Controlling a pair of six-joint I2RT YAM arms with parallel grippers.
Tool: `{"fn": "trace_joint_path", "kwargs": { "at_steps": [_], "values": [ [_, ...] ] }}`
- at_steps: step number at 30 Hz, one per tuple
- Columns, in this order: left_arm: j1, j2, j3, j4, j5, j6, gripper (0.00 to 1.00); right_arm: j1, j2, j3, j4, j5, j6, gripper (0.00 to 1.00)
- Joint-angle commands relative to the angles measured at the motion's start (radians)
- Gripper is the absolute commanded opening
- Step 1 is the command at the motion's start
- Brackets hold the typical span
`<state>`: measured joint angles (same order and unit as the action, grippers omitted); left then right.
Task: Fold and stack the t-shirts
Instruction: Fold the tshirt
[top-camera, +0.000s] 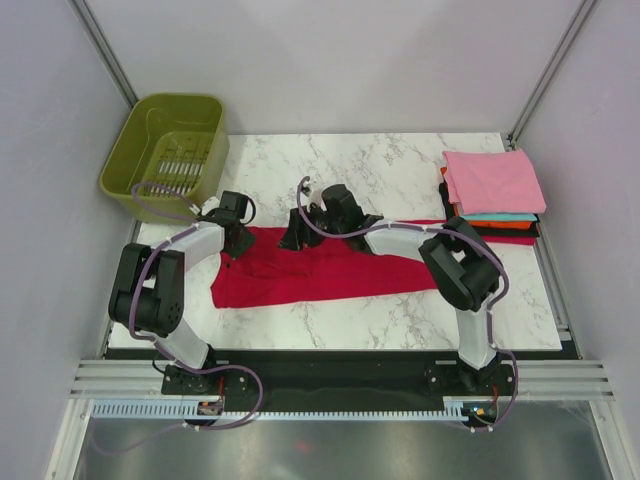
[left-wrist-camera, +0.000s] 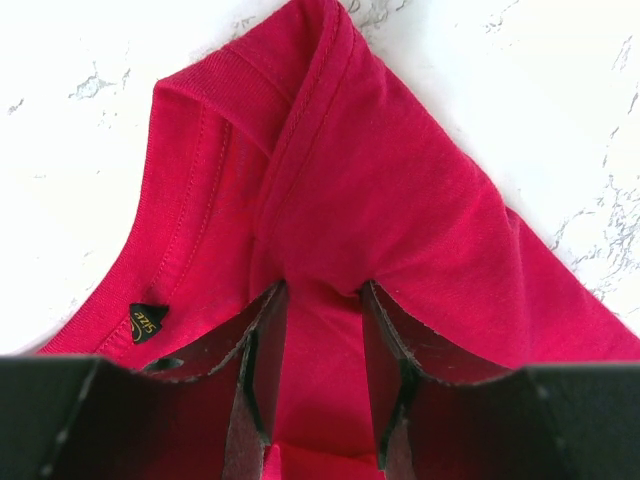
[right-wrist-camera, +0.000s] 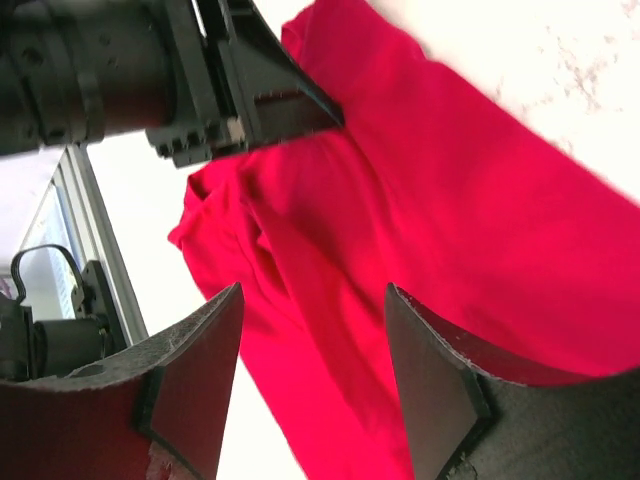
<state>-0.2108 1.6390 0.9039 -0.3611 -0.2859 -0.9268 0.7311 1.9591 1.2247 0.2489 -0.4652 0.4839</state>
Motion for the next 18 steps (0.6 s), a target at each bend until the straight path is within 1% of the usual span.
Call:
{"fn": "trace_joint_path", "kwargs": {
  "at_steps": [1, 6, 10, 15, 18],
  "values": [
    [0.002, -0.018, -0.017, -0.053, -0.029, -0.01, 0.44, 0.005, 0.108, 0.085, 0.076, -0.068, 0.041, 0.67],
    [0.002, -0.013, -0.016, -0.053, -0.029, -0.01, 0.44, 0.014, 0.213, 0.156, 0.157, -0.15, 0.117, 0.64],
    [0.002, -0.005, -0.013, -0.053, -0.022, -0.01, 0.44, 0.03, 0.288, 0.183, 0.214, -0.262, 0.157, 0.63],
    [0.002, 0.01, -0.01, -0.053, -0.015, -0.012, 0.44, 0.05, 0.293, 0.168, 0.167, -0.334, 0.11, 0.63],
    [0.002, 0.013, -0.007, -0.053, -0.015, -0.009, 0.43, 0.057, 0.261, 0.128, 0.118, -0.369, 0.061, 0.63]
  ]
}}
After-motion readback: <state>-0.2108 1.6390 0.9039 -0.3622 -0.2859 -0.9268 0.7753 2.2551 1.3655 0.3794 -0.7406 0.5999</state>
